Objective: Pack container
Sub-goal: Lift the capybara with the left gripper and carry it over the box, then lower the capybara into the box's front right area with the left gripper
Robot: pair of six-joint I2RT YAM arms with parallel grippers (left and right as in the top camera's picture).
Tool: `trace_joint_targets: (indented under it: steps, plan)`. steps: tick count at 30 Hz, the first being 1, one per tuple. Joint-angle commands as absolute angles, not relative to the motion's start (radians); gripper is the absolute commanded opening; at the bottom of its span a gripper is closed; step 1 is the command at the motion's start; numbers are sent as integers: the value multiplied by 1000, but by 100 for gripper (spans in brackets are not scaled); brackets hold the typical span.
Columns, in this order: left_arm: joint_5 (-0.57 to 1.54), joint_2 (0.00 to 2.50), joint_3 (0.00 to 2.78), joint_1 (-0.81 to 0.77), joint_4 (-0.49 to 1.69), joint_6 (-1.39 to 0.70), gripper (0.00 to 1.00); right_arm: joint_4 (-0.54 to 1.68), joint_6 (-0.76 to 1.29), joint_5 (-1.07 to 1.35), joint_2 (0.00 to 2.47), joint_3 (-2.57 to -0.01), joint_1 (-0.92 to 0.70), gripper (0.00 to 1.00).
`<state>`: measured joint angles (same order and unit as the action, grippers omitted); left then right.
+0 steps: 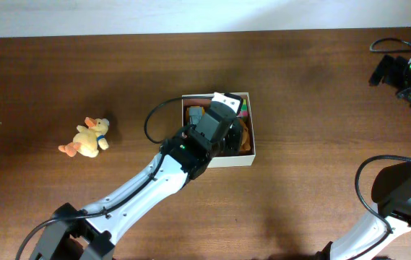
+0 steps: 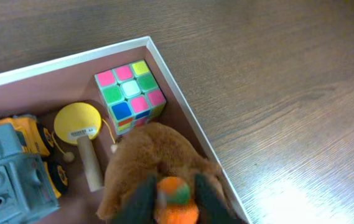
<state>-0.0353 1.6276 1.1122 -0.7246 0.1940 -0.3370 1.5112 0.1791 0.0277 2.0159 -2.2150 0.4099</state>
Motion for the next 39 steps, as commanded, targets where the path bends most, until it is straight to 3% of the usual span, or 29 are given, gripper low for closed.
trace_joint_targets:
  steps: [1, 8, 23, 30, 39]
  plan:
    - [-41, 1629, 1134, -727, 191, -348, 45, 1511, 174, 33, 2011, -2223, 405, 99]
    - [-42, 1629, 1134, -753, 186, -347, 63, 1511, 174, 33, 2011, -2223, 405, 99]
    - [-49, 1628, 1134, -759, 221, -347, 63, 1511, 174, 33, 2011, -2223, 405, 99]
    - [-54, 1628, 1134, -759, 340, -315, 61, 1511, 174, 33, 2011, -2223, 405, 99]
    - [-123, 1629, 1134, -759, 340, -294, 57, 1511, 174, 33, 2011, -2223, 405, 99]
